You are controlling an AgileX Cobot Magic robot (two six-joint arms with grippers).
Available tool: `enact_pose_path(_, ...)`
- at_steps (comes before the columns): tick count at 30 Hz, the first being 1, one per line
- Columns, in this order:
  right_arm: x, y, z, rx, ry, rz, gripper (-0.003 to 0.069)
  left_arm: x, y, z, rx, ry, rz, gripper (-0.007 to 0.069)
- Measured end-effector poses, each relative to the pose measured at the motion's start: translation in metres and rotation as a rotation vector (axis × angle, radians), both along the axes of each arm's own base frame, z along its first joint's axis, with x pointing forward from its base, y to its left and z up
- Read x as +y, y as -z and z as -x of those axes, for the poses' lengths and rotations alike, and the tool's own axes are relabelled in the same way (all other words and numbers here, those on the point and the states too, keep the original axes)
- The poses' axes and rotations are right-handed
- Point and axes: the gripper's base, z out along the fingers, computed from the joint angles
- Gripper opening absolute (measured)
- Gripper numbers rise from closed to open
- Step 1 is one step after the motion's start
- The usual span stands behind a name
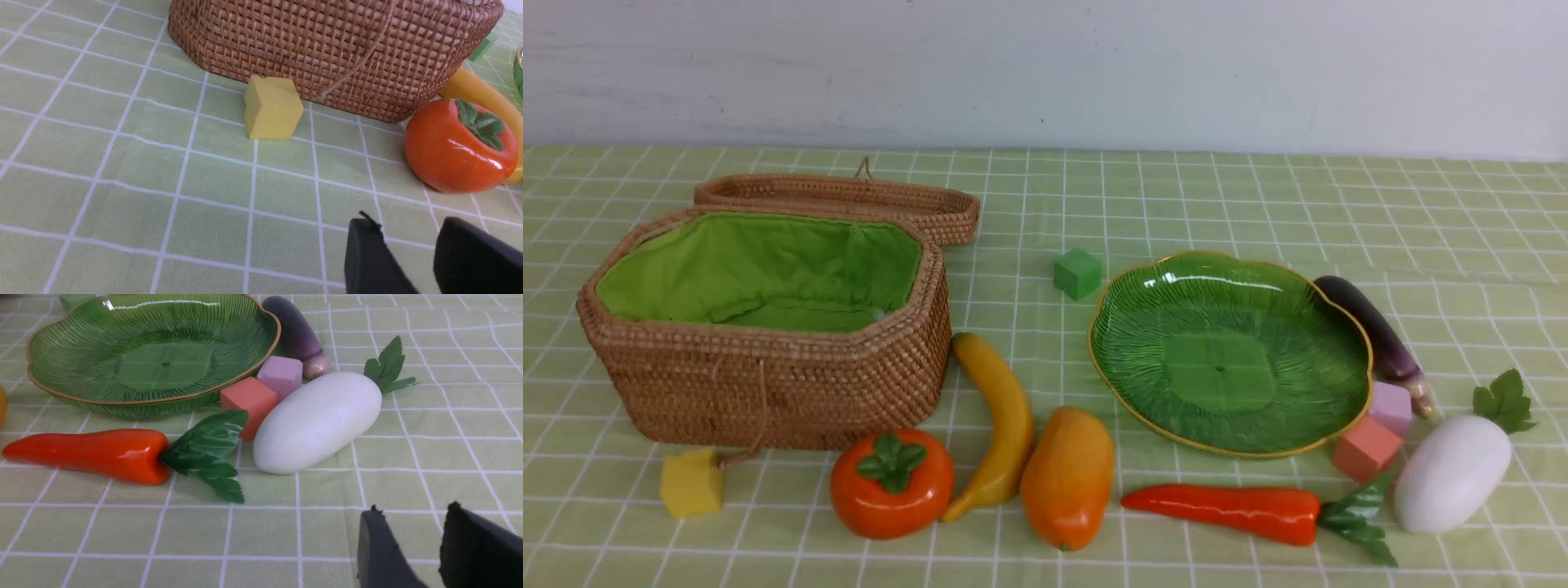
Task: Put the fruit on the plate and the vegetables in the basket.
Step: Grab a tomato with your left arm and place it on the plate on the right.
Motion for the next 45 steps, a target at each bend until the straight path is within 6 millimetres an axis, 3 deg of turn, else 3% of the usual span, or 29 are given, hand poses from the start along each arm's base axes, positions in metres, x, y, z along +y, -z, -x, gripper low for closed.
enact_pose_path(27, 0.000, 0.000, 0.000, 0.000, 0.000, 0.000, 0.0241, 0.000, -0.004, -0.001, -0.043, -0.003, 0.004, 0.0237)
enact_pose_path(37, 0.000, 0.000, 0.000, 0.000, 0.001, 0.000, 0.0241, 0.000, -0.031, -0.005, -0.273, -0.083, 0.560, 0.0237)
enact_pose_path(42, 0.000, 0.000, 0.000, 0.000, 0.001, 0.000, 0.0241, 0.004, -0.039, -0.004, -0.364, -0.107, 0.646, 0.0236)
enact_pose_path(45, 0.000, 0.000, 0.000, -0.003, 0.001, 0.001, 0.0241, 0.002, -0.049, -0.003, -0.349, -0.087, 0.649, 0.0190)
